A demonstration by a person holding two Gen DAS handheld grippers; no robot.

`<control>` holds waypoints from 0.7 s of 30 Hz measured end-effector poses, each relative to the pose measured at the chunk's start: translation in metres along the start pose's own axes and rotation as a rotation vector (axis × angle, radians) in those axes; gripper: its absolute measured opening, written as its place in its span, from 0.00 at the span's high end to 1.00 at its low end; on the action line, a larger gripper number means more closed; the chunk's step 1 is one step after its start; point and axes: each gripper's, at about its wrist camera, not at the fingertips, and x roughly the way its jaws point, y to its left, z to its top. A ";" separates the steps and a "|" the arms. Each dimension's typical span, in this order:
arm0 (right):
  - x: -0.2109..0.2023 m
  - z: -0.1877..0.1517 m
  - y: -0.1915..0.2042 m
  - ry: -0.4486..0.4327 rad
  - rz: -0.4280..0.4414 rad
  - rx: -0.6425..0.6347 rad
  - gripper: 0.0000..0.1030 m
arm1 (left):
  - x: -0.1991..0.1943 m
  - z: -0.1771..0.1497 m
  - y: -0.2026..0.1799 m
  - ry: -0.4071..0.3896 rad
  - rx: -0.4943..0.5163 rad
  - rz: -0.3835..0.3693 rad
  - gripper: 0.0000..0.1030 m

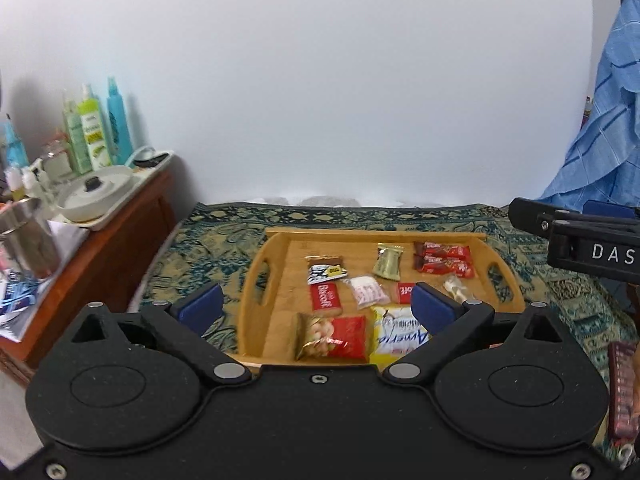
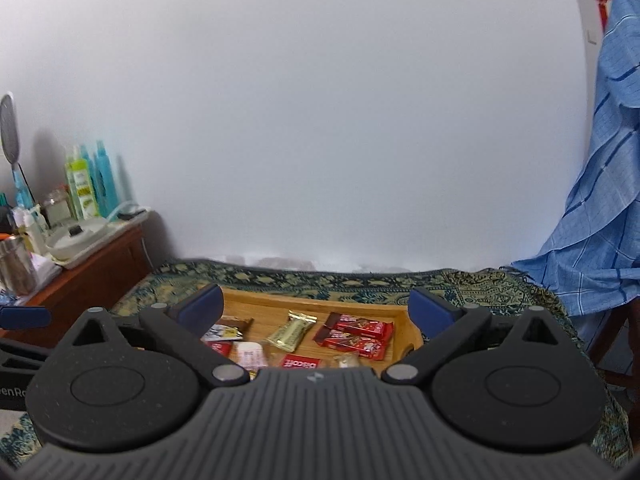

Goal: Organize snacks

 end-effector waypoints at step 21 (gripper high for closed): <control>-0.062 -0.092 0.020 -0.060 -0.033 0.002 0.00 | -0.051 -0.097 0.015 -0.028 -0.016 -0.004 0.01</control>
